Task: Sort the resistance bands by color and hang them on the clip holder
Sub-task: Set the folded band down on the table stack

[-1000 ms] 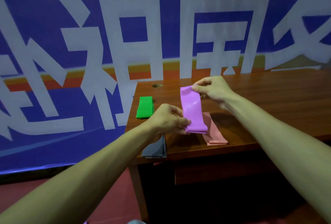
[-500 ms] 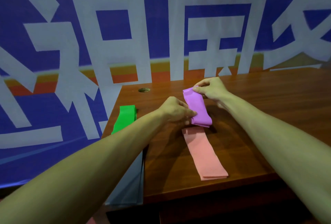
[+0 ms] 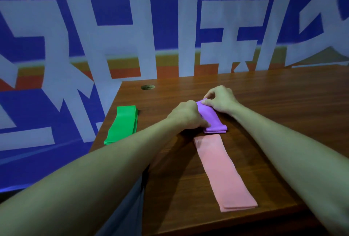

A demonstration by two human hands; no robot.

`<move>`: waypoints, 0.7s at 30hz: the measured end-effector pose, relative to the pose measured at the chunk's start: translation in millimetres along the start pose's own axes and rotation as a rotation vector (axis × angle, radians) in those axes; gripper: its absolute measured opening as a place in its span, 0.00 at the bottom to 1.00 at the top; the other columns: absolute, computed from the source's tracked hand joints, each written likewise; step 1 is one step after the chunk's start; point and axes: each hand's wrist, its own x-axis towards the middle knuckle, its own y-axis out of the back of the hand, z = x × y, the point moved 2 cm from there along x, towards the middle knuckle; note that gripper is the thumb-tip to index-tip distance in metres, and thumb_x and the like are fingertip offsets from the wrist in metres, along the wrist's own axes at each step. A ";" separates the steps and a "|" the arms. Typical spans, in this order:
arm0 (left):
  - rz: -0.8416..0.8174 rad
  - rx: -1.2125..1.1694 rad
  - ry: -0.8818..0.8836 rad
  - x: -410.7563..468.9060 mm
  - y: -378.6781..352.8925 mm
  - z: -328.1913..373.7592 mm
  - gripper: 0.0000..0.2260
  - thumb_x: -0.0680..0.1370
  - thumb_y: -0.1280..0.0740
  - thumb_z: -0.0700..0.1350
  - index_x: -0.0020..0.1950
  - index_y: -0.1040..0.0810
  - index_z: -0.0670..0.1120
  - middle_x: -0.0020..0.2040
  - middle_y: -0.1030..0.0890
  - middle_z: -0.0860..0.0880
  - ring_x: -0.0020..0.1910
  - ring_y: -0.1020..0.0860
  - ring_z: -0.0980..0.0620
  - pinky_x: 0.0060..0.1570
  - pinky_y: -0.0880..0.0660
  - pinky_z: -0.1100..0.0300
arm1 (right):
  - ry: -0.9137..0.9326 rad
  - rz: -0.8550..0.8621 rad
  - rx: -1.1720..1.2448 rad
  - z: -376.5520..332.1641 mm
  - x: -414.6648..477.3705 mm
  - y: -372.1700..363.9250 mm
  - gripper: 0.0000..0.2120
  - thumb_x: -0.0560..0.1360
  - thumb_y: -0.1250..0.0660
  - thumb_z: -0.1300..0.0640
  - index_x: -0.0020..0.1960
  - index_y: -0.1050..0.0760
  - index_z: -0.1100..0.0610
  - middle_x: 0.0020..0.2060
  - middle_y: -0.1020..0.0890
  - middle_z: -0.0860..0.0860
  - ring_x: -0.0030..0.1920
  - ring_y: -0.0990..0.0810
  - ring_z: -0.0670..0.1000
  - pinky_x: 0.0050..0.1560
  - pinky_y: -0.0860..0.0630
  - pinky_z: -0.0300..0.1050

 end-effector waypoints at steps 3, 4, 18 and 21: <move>0.022 0.053 -0.009 -8.5 8.8 -0.2 0.17 0.70 0.27 0.57 0.47 0.22 0.44 0.44 0.19 0.47 0.46 0.21 0.46 0.43 0.23 0.53 | 0.024 0.017 -0.102 -4.4 -3.0 -1.6 0.06 0.73 0.28 0.56 0.49 0.18 0.57 0.51 0.17 0.55 0.54 0.22 0.53 0.53 0.26 0.43; 0.027 0.040 -0.016 -13.6 14.1 -0.9 0.17 0.71 0.28 0.56 0.48 0.21 0.44 0.45 0.19 0.46 0.46 0.20 0.46 0.44 0.23 0.53 | 0.038 0.027 -0.132 -7.7 -5.8 -0.6 0.06 0.74 0.29 0.56 0.50 0.19 0.57 0.52 0.18 0.55 0.54 0.21 0.54 0.54 0.25 0.44; 0.270 -0.047 0.051 -182.8 167.7 -86.9 0.11 0.77 0.34 0.47 0.48 0.18 0.40 0.42 0.17 0.42 0.37 0.19 0.49 0.40 0.25 0.60 | 0.494 -0.157 -0.212 -216.6 -108.8 23.4 0.11 0.75 0.32 0.58 0.57 0.20 0.56 0.52 0.18 0.52 0.54 0.21 0.49 0.52 0.28 0.40; 0.318 -0.073 0.089 -237.6 194.4 -123.5 0.08 0.78 0.34 0.47 0.49 0.20 0.44 0.45 0.17 0.44 0.40 0.19 0.50 0.36 0.26 0.62 | 0.580 -0.209 -0.216 -275.4 -138.3 3.7 0.11 0.75 0.32 0.57 0.57 0.20 0.57 0.52 0.17 0.51 0.53 0.20 0.49 0.55 0.25 0.42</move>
